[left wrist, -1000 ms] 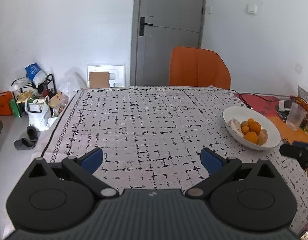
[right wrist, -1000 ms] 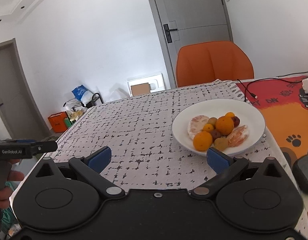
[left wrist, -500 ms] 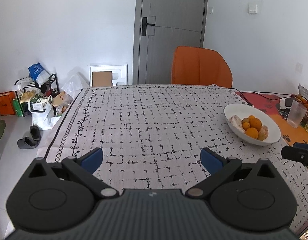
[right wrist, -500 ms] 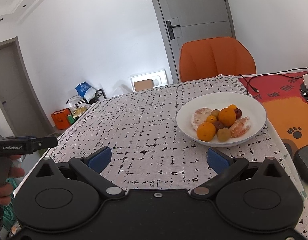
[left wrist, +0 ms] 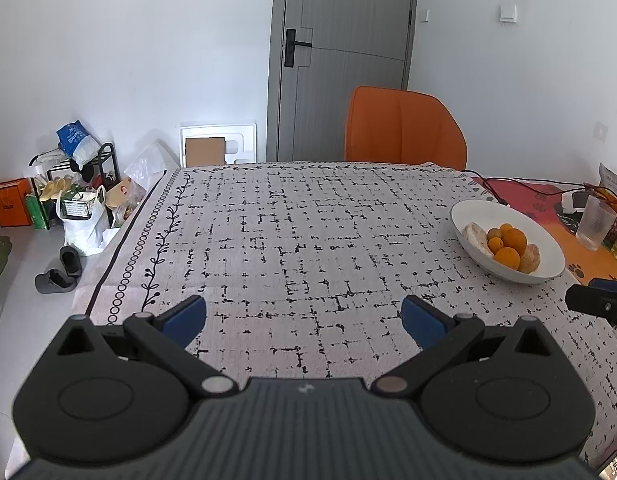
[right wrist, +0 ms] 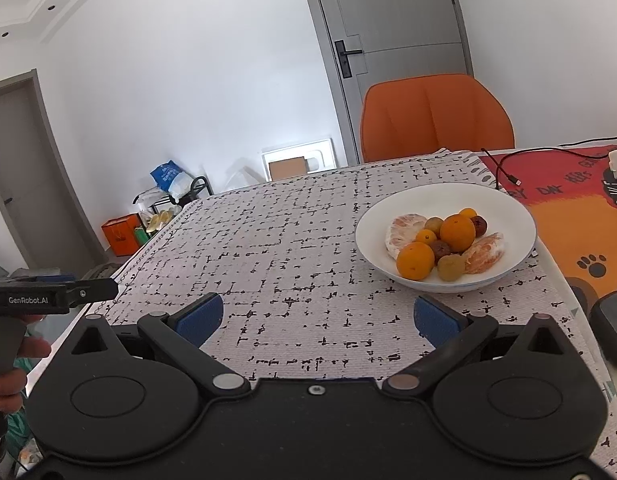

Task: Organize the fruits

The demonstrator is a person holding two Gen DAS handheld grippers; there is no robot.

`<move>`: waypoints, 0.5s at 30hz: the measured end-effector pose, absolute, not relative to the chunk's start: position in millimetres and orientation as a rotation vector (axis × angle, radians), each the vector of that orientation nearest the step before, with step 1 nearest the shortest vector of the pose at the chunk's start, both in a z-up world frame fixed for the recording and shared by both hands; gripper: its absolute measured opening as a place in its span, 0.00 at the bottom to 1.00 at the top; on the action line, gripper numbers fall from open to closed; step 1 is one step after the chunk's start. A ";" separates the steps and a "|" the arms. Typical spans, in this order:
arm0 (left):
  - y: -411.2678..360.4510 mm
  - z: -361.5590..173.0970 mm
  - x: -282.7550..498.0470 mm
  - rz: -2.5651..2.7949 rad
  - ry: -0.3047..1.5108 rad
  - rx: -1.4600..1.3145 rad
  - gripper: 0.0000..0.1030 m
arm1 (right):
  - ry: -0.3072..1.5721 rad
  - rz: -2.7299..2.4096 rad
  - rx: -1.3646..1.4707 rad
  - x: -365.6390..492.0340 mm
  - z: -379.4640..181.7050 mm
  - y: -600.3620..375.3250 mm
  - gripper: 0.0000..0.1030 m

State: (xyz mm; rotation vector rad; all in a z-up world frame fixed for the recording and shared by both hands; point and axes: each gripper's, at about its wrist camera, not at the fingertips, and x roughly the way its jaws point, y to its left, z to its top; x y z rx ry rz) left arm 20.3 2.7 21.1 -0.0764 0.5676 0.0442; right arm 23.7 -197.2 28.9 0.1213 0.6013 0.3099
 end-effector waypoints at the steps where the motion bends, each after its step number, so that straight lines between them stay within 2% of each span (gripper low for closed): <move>1: 2.8 20.9 20.3 0.044 0.568 -0.076 1.00 | 0.600 0.310 0.122 23.8 28.9 -197.6 1.00; 15: 4.4 18.4 19.9 0.044 0.574 -0.079 1.00 | 0.598 0.311 0.112 23.9 29.7 -195.1 1.00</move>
